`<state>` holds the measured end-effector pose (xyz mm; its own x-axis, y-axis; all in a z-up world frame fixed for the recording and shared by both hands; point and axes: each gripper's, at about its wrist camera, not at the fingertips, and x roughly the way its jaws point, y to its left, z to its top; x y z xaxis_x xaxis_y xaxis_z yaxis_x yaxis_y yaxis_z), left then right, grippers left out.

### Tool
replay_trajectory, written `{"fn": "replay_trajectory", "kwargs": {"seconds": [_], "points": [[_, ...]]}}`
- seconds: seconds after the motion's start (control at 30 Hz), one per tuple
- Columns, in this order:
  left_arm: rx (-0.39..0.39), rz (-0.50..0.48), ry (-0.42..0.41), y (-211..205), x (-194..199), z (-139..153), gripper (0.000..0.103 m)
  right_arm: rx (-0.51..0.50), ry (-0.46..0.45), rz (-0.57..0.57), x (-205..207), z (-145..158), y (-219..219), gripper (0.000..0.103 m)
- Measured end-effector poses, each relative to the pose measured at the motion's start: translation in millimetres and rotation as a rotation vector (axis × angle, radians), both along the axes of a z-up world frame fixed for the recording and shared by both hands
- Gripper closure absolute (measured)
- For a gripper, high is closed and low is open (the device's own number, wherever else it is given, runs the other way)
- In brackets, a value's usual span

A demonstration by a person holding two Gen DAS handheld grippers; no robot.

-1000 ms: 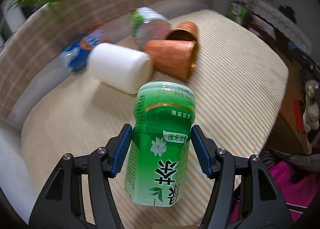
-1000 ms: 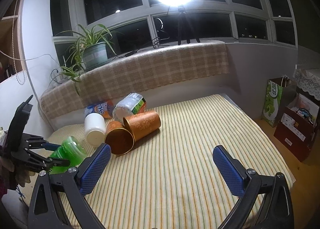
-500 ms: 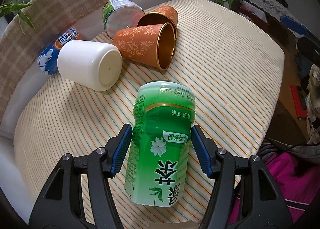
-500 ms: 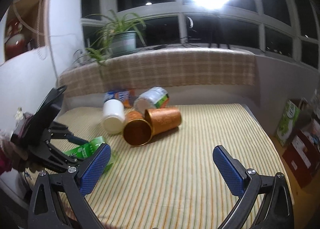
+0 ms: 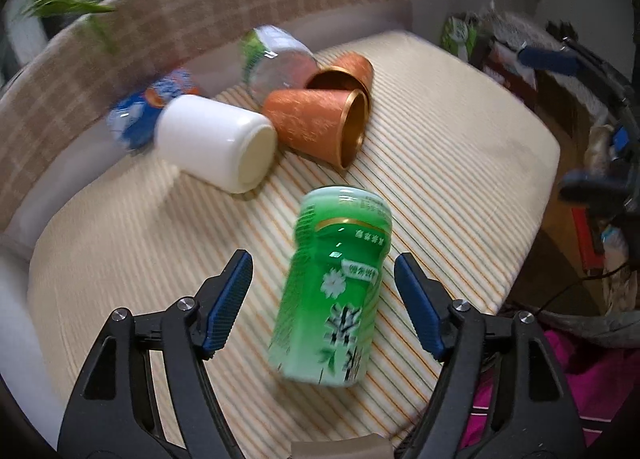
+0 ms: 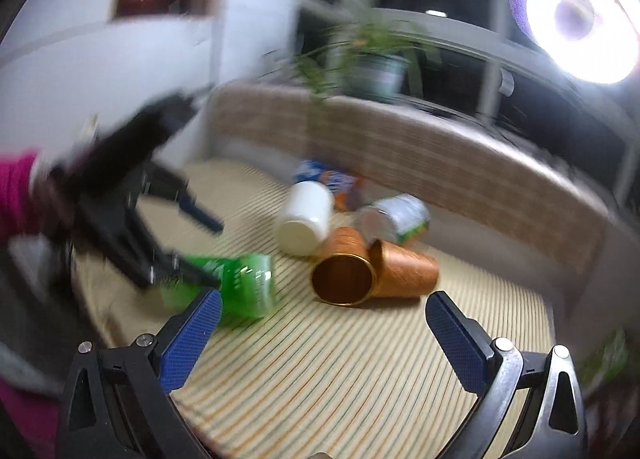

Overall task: Flip cup upright
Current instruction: 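Close the right tool on the green bottle while the left tool opens and releases it, then turn the bottle upright with the right tool and lower it onto the table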

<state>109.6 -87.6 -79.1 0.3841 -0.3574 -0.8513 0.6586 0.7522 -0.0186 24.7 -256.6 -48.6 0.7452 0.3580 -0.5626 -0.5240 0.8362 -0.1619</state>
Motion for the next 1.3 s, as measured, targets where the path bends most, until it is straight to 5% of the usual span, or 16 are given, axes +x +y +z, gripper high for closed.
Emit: {"fn": "replay_trajectory", "kwargs": {"seconds": [0.27,0.6,0.93,1.3], "points": [[-0.084,0.202,-0.042,62,-58,18,0.027,-0.226,0.023,0.346,3,-3,59,0.014],[-0.176,0.450,0.051,126,-127,-6,0.027,-0.617,0.043,0.718,1,-50,146,0.021],[-0.230,0.556,0.075,147,-150,-13,0.027,-0.915,-0.047,0.854,0,-89,177,0.026],[-0.249,0.566,0.066,152,-148,-9,0.027,-0.973,-0.085,0.857,5,-113,191,0.040]]}}
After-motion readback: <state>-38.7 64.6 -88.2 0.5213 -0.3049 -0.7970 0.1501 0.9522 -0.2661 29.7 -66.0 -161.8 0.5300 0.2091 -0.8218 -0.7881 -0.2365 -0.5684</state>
